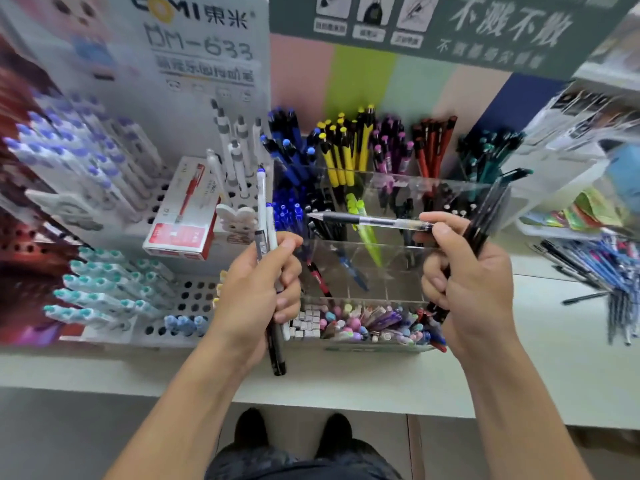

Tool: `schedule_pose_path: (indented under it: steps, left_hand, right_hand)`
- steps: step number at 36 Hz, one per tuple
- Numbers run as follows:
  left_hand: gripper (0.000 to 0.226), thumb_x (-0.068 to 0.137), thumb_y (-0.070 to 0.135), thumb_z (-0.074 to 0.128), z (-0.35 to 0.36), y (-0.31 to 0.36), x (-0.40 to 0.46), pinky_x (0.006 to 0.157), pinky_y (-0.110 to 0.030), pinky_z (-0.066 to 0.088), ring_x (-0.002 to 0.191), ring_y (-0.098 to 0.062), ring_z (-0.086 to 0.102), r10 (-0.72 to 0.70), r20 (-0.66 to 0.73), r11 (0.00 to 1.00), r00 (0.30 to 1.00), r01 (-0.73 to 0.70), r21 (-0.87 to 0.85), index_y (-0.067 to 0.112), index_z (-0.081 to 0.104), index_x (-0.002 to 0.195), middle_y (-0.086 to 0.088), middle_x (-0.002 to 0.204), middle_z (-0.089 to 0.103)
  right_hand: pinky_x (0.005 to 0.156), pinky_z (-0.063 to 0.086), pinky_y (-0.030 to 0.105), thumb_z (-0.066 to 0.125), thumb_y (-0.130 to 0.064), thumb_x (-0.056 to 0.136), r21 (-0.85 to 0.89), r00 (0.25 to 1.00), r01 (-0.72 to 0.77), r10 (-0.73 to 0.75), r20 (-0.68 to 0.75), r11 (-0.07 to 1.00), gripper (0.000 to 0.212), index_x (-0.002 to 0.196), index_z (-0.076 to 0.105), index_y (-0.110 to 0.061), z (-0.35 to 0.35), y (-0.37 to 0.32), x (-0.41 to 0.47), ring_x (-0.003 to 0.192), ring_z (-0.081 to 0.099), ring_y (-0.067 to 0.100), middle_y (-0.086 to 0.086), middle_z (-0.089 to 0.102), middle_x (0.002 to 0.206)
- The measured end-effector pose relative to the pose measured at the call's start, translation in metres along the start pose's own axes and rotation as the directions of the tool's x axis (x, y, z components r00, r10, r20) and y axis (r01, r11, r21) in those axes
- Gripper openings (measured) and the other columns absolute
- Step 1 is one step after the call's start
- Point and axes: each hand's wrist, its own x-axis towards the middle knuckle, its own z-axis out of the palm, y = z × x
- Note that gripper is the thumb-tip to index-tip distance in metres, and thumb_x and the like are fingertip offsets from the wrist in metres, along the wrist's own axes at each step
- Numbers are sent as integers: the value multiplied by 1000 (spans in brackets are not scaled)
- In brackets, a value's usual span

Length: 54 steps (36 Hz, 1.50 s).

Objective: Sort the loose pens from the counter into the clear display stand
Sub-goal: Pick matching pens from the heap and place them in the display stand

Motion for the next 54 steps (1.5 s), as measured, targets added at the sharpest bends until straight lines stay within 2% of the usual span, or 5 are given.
schedule_pose_path:
  steps: [17,31,34,41,54]
  left_hand:
    - [13,86,20,78,54,-37,3,43,-19,32,43,-9,35,116,65,887,991,-132,443,22,75,99,-3,61,43]
    - [12,92,21,69,70,-56,-3,42,-18,23,47,-13,26,-290,244,900,925,177,399,13,70,83,-9,71,67]
    - [16,94,29,68,73,-64,0,51,-24,44,53,-18,35,-217,99,891,971,156,426,15,72,89,-9,81,74]
    - [9,94,17,53,76,-60,5,58,-27,15,39,-6,26,-337,238,941,911,328,78,14,52,85,2,62,40]
    - [39,106,39,41,83,-60,2,40,-19,30,47,-9,28,-312,309,919,898,368,-142,20,40,72,2,65,28]
  right_hand:
    - [46,14,31,53,-4,102,13,997,-75,75,-10,997,26,102,75,-18,-62,-1,-7,44,21,11,0,28,52]
    - [37,21,17,56,-10,103,192,988,-154,155,6,969,21,102,75,-18,-69,14,4,45,21,8,-1,37,63]
    - [37,22,19,59,-10,101,129,993,-63,75,-92,990,17,105,74,-15,-85,15,8,41,24,7,-2,36,55]
    - [52,35,16,68,-15,95,-578,927,155,-320,-196,801,10,100,75,-19,-129,33,18,49,39,7,-21,58,60]
    - [62,31,25,67,-12,91,-855,948,-43,-248,-198,517,8,97,72,-14,-116,71,27,72,51,20,1,51,77]
